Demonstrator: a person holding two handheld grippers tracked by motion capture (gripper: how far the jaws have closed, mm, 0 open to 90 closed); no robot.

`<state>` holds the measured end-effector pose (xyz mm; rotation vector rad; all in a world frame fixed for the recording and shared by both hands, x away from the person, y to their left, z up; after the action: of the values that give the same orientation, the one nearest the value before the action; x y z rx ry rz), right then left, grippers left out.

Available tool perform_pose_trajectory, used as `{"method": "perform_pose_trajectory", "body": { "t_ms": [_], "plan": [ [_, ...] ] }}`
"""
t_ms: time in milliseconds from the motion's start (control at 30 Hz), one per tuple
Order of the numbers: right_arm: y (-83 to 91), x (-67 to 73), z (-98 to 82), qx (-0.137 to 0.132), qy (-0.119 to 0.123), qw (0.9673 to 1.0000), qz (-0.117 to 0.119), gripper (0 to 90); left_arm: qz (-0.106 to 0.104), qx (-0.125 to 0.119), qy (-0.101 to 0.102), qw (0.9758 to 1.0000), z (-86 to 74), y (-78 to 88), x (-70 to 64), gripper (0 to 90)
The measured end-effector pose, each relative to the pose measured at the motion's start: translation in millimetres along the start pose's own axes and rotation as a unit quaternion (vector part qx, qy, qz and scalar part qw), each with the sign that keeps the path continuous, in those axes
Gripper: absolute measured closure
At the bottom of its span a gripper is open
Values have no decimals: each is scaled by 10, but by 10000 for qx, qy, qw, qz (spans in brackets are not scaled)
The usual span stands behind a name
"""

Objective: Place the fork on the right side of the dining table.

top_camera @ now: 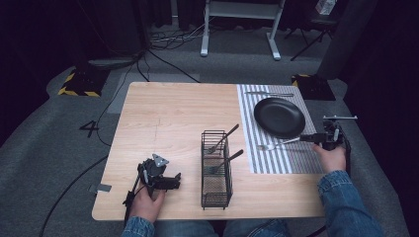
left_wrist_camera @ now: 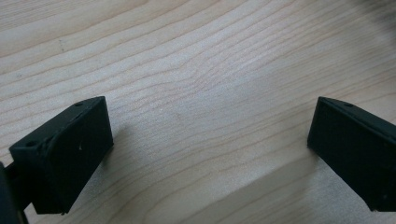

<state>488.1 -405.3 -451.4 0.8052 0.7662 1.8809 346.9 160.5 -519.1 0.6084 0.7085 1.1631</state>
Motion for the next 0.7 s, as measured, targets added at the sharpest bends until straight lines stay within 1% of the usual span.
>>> {"method": "perform_pose_trajectory", "body": {
  "t_ms": [100, 700],
  "plan": [
    [-4, -7, -3, 14, 3, 10000, 0, 600, 0, 0, 0, 10000, 0, 0, 0, 2],
    [-52, -84, -86, 175, -167, 9997, 73, 582, -2, 0, 1, 10000, 0, 0, 0, 2]
  ]
}}
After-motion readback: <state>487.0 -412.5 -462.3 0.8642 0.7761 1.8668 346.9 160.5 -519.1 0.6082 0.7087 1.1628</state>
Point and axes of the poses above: each handheld gripper's, and its own axes: y roughly backward along the jaws, z roughly out of its top, x roughly to its left, the point moved 1 cm from there along -y, roughly forward along the jaws, and after that the axes turned 13 degrees about y, right-handed, at the moved point
